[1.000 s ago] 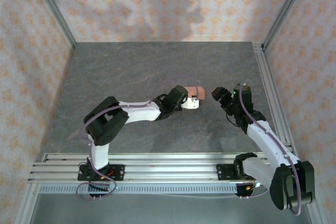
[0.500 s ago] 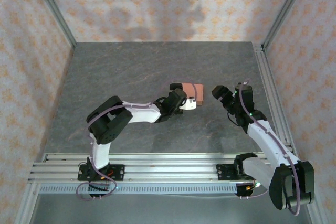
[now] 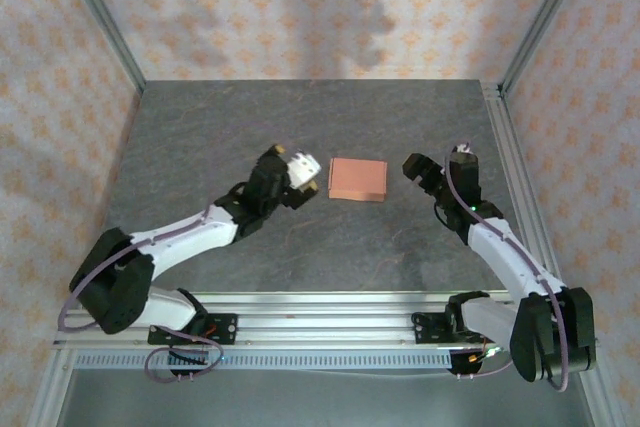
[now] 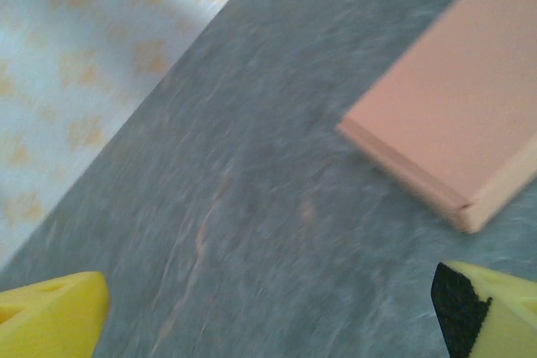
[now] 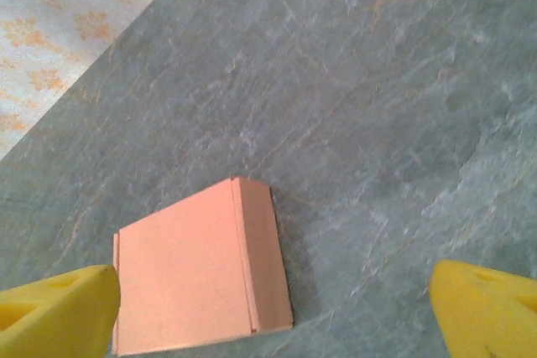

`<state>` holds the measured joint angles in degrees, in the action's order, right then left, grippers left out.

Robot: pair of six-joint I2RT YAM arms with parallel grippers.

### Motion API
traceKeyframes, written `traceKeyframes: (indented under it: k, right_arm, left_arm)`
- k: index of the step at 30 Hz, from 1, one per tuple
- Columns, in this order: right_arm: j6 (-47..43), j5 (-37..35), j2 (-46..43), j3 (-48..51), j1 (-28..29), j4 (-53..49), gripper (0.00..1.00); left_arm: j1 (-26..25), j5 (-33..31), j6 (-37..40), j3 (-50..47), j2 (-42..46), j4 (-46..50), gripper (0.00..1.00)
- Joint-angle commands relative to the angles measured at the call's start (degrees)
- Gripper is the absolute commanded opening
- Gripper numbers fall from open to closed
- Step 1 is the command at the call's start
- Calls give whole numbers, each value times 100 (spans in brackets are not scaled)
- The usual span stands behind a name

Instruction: Fold the paper box

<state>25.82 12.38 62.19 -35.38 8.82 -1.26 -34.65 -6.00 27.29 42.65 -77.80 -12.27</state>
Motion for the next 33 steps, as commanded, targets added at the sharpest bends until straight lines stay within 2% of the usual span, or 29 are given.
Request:
traceKeyframes:
  k: [1, 4, 6, 9, 12, 17, 19, 21, 25, 27, 29, 31, 33]
  right_arm:
    - [-987, -783, -101, -22, -29, 461, 97]
    - [-1677, -1448, -241, 45, -30, 499, 99]
    - [-2076, -1809, -382, 173, -29, 637, 99]
    - [-2727, -2470, -420, 662, -32, 1435, 99]
    - [-3181, -2934, -20, 1251, -59, 2787, 99]
    - [-3216, -2821, 1120, 1668, -134, 4468, 99]
    - [-3138, -2887, 1698, 1727, -151, 5253, 100]
    - [-3082, -2314, 2046, 1717, -303, 5571, 100]
    - [-3083, -2004, 2835, 1640, -418, 6190, 100]
    - [-3027, -1762, 2567, 1415, -496, 5283, 100]
    - [-3000, -1672, 2732, 1368, -544, 5475, 100]
    - [-2888, -1685, 2645, 1249, -618, 5073, 100]
    - [-2864, -1625, 2704, 1279, -653, 5229, 100]
  left_arm:
    - [554, 50, -1494, -422, 468, -247, 100]
    - [1224, -219, -2179, -768, 891, -307, 100]
    - [1585, -420, -2375, -1017, 1125, -345, 100]
    - [2120, -464, -2554, -1422, 1325, -664, 100]
    - [2527, -422, -2626, -1727, 1214, -1205, 100]
    - [2872, -375, -2458, -1753, 394, -2051, 100]
    - [2969, -447, -2577, -1632, 144, -2023, 100]
    - [3032, -406, -2640, -1639, -45, -2183, 100]
    - [3123, -439, -2756, -1598, -640, -2550, 100]
    - [3115, -523, -2785, -1638, -632, -2597, 100]
    - [3115, -546, -2805, -1636, -636, -2592, 100]
    - [3114, -548, -2805, -1631, -644, -2609, 100]
    - [3114, -551, -2807, -1641, -646, -2601, 100]
